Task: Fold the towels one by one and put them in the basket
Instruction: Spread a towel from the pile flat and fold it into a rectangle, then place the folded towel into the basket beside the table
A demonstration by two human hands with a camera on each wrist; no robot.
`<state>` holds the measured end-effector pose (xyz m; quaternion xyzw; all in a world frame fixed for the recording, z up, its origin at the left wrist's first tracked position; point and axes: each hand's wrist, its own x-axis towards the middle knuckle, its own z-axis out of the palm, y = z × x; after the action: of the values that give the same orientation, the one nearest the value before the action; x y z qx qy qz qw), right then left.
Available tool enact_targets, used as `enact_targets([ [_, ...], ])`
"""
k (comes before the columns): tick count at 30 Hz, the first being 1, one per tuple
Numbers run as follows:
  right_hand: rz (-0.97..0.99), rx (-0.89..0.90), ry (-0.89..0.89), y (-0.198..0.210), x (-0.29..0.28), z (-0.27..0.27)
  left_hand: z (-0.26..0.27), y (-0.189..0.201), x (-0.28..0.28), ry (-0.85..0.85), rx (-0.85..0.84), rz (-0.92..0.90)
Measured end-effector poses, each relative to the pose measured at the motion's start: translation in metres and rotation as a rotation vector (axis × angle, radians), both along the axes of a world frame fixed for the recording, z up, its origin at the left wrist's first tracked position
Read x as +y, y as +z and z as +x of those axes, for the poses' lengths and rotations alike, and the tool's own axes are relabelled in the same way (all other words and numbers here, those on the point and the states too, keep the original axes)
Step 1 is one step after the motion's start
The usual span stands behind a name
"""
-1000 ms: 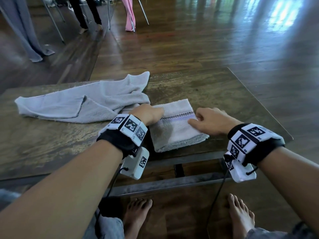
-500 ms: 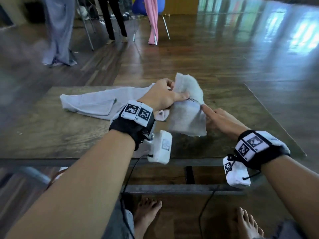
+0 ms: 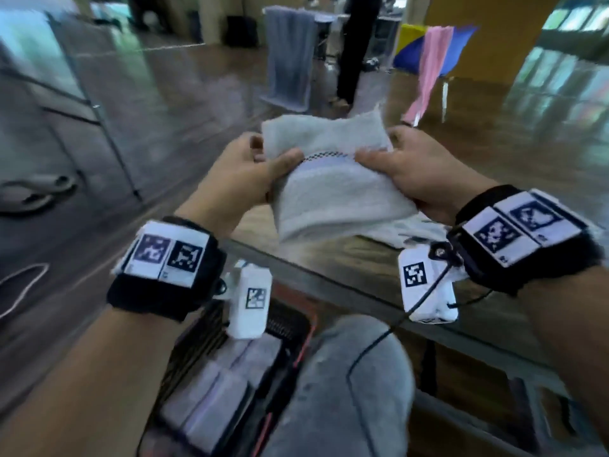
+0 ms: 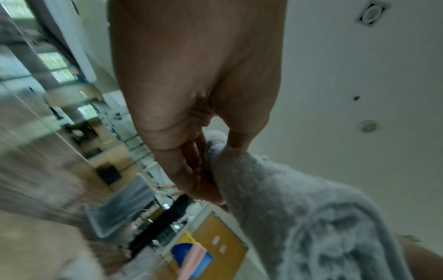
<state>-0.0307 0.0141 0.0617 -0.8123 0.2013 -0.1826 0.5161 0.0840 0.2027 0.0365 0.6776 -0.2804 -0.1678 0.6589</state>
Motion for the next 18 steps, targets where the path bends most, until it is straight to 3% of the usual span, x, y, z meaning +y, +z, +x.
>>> enact_targets([
  [6,-0.317,0.412,0.248,-0.088,0.107,0.107,0.031,-0.132,0.124,0.41,0.14,0.086],
  [11,-0.261,0.754,0.384,-0.208,0.173,0.15,0.013,-0.27,0.169,0.607,0.326,0.308],
  [14,-0.209,0.875,0.381,-0.278,0.195,0.151,-0.005,-0.335,0.17,0.627,0.51,0.463],
  [18,-0.21,0.956,0.363,-0.349,0.207,0.141,-0.014,-0.377,0.164,0.591,0.674,0.685],
])
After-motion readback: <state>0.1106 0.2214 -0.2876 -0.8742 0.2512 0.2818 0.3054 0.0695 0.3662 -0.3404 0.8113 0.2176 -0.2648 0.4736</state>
